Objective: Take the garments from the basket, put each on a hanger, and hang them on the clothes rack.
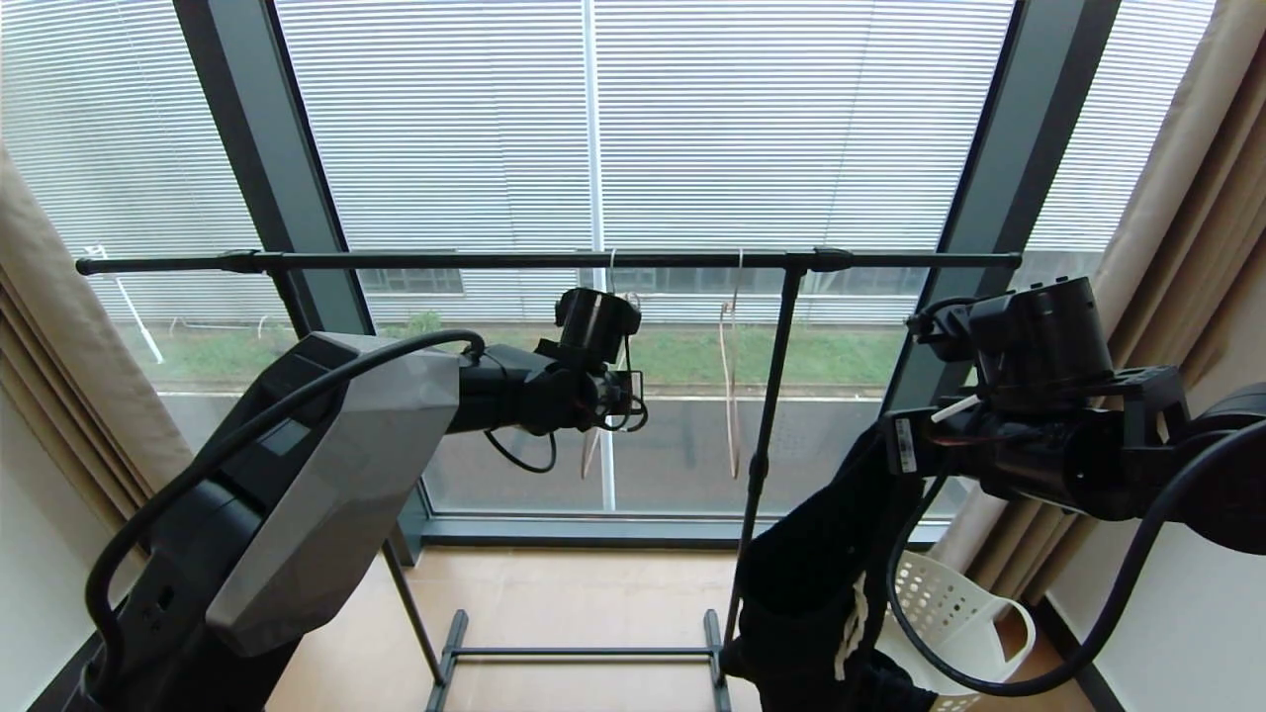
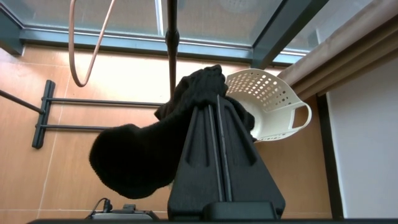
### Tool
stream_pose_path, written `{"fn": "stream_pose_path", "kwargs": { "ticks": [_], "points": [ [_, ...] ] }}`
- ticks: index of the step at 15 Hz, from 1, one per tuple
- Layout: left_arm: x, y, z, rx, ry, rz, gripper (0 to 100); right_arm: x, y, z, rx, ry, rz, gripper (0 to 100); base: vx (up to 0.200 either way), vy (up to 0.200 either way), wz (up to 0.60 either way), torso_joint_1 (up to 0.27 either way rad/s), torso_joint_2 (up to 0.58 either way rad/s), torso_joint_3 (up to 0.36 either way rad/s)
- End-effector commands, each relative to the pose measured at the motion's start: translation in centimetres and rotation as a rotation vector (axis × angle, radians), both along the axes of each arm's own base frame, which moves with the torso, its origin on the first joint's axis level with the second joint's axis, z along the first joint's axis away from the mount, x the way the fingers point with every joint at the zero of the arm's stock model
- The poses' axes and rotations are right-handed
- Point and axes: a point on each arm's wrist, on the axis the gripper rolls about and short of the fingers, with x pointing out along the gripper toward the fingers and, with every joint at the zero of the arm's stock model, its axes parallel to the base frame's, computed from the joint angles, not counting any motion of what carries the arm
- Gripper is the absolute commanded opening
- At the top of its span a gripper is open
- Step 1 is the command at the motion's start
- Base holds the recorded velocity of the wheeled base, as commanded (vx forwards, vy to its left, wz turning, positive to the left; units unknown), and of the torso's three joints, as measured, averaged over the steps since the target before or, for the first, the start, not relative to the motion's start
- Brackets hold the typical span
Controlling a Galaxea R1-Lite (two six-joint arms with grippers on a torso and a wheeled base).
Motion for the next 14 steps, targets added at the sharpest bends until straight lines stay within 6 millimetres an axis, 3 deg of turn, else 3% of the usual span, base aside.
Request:
{"fn": "stream_pose_path", "kwargs": {
  "ticks": [1,7,12,14],
  "points": [
    [0.0,0.0,-0.1,0.000,0.002,0.000,0,0.0,0.0,-0.1,-0.003,0.003,0.000,0,0.000,0.000,0.00,0.000,0.00,0.000],
    [0.0,0.2,0.6,-0.009,-0.012,0.006,0,0.0,0.0,0.0,0.000,0.000,0.001,0,0.000,0.000,0.00,0.000,0.00,0.000],
    [-0.9,0.7,4.6,-0.097,-0.072,0.035,0,-0.1,0.0,0.1,0.002,-0.002,0.001,0,0.000,0.000,0.00,0.000,0.00,0.000],
    [-1.4,0.9,5.2,-0.100,-0.074,0.032,0,0.0,0.0,0.0,0.001,-0.001,0.001,0,0.000,0.000,0.00,0.000,0.00,0.000]
  ]
}}
